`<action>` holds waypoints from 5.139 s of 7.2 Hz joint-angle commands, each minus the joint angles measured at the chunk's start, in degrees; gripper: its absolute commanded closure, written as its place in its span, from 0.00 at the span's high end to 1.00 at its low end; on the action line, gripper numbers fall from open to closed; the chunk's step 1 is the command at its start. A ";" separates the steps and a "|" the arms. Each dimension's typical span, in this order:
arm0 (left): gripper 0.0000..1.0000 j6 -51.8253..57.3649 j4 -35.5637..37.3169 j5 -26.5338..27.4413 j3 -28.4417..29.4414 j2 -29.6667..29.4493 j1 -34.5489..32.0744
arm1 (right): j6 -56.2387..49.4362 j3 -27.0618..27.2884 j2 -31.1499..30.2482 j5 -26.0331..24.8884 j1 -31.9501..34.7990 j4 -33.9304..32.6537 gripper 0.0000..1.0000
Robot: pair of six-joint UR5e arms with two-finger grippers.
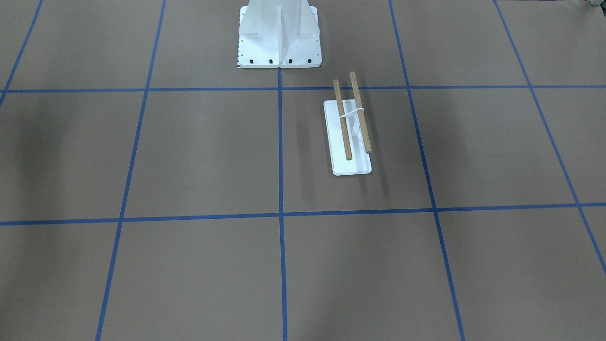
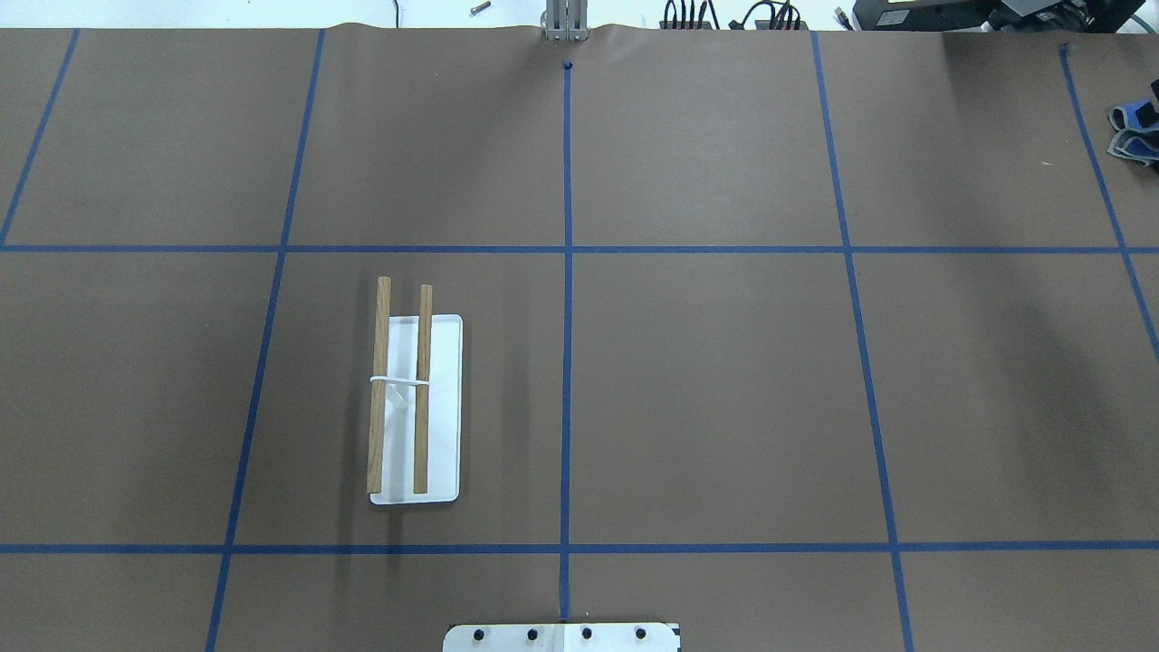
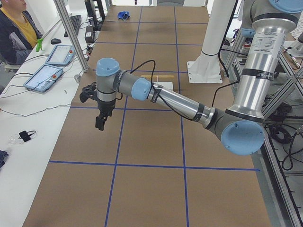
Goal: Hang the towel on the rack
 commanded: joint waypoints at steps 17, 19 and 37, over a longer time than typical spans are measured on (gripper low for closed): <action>0.98 -1.47 -3.53 -9.66 -0.56 5.01 -0.35 | -39.59 -44.72 14.11 -22.54 -1.82 28.03 0.80; 0.98 -1.47 -3.73 -9.66 -0.46 5.01 -0.26 | -44.75 -56.00 16.75 -23.01 -3.91 39.39 0.71; 0.98 -1.38 -3.99 -9.66 0.15 5.01 -0.35 | -48.30 -59.50 18.25 -27.58 -7.88 41.13 0.65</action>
